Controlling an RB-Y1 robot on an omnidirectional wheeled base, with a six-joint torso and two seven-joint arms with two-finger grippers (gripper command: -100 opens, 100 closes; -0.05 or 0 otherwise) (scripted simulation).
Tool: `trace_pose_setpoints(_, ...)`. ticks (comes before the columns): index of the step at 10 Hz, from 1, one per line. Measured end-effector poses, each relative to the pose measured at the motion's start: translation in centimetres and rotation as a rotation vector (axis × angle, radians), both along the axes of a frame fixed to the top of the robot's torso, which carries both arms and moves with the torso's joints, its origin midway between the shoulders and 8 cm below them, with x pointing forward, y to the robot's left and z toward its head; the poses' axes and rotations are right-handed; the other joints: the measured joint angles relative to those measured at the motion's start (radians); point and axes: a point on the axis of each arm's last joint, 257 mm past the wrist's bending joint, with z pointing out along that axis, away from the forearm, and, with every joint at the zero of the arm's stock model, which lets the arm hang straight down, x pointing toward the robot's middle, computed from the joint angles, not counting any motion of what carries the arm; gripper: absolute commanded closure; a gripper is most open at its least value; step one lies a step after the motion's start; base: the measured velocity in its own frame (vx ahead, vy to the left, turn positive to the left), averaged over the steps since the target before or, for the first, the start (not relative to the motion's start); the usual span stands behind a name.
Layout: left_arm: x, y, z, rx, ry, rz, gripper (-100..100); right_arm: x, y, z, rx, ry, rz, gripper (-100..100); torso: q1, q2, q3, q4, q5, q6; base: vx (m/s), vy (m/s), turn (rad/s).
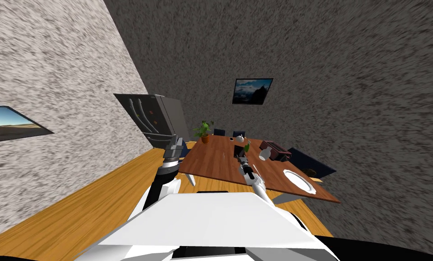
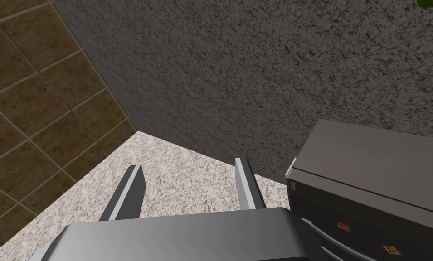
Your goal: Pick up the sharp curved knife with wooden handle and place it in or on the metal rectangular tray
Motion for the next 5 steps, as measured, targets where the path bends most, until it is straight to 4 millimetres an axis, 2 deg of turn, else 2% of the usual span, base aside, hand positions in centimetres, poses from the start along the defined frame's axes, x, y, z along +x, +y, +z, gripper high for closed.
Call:
trace_pose_setpoints(1, 0.00, 0.00, 0.01, 0.000, 0.000, 0.000, 0, 0.00, 0.06, 0.00, 0.002, 0.000, 0.001, 100, 0.000, 0.002, 0.001, 0.000, 0.000, -0.001, 0.005, 0.001, 0.007)
trace_pose_setpoints(5, 0.00, 0.00, 0.01, 0.000, 0.000, 0.000, 0, 0.02, 0.09, 0.01, 0.004, -0.001, 0.001, 100, 0.000, 0.004, 0.002, 0.001, 0.000, 0.000, 0.000, 0.000, 0.000)
